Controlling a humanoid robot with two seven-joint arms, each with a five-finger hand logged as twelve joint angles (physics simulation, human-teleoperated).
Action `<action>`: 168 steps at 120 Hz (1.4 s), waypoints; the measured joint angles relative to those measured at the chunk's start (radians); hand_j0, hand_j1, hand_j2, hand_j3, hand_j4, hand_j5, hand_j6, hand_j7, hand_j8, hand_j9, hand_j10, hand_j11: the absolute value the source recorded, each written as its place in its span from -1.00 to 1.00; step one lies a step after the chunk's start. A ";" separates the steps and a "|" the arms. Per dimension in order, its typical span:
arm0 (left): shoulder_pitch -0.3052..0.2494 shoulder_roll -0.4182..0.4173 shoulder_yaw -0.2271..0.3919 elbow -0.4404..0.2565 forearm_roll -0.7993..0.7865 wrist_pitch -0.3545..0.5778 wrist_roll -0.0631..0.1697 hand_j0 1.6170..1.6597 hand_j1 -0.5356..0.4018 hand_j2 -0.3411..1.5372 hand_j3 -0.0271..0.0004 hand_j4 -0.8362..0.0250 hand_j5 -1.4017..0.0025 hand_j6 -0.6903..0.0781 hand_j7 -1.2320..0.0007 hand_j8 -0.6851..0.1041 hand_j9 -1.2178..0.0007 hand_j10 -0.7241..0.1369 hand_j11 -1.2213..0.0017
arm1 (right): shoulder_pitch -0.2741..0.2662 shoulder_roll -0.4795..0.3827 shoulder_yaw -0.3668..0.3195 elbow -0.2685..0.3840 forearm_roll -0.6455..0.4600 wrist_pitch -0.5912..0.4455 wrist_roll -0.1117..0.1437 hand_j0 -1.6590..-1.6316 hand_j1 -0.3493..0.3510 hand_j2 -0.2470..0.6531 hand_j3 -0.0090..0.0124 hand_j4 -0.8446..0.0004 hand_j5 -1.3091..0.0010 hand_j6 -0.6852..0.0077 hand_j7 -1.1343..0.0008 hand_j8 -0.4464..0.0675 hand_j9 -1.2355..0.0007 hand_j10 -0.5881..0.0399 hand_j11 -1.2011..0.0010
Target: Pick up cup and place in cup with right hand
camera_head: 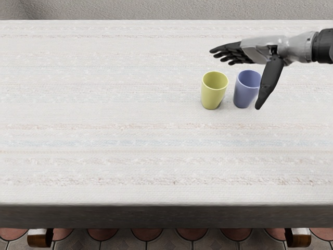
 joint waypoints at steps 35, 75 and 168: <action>0.000 0.000 0.000 0.000 0.000 0.000 0.000 0.92 0.89 -0.64 0.97 0.94 1.00 0.80 1.00 0.74 1.00 0.68 1.00 | -0.016 0.058 0.078 0.028 0.053 0.000 -0.158 -0.93 -0.90 -0.46 -0.16 0.92 0.94 0.88 0.93 0.60 0.93 0.77 0.93; 0.000 0.000 0.000 0.000 0.000 0.000 0.000 0.92 0.89 -0.64 0.97 0.94 1.00 0.80 1.00 0.74 1.00 0.68 1.00 | 0.014 0.212 0.161 0.090 -0.083 0.000 -0.534 -0.93 -0.89 -0.46 -0.16 0.92 0.94 0.88 0.93 0.60 0.93 0.77 0.93; 0.000 0.000 0.000 0.000 0.000 0.000 0.000 0.92 0.89 -0.64 0.97 0.94 1.00 0.80 1.00 0.74 1.00 0.68 1.00 | -0.067 0.470 0.062 -0.102 -0.420 -0.415 -0.559 -0.93 -0.42 -0.52 -0.16 0.59 0.66 0.47 0.61 0.06 0.64 0.32 0.63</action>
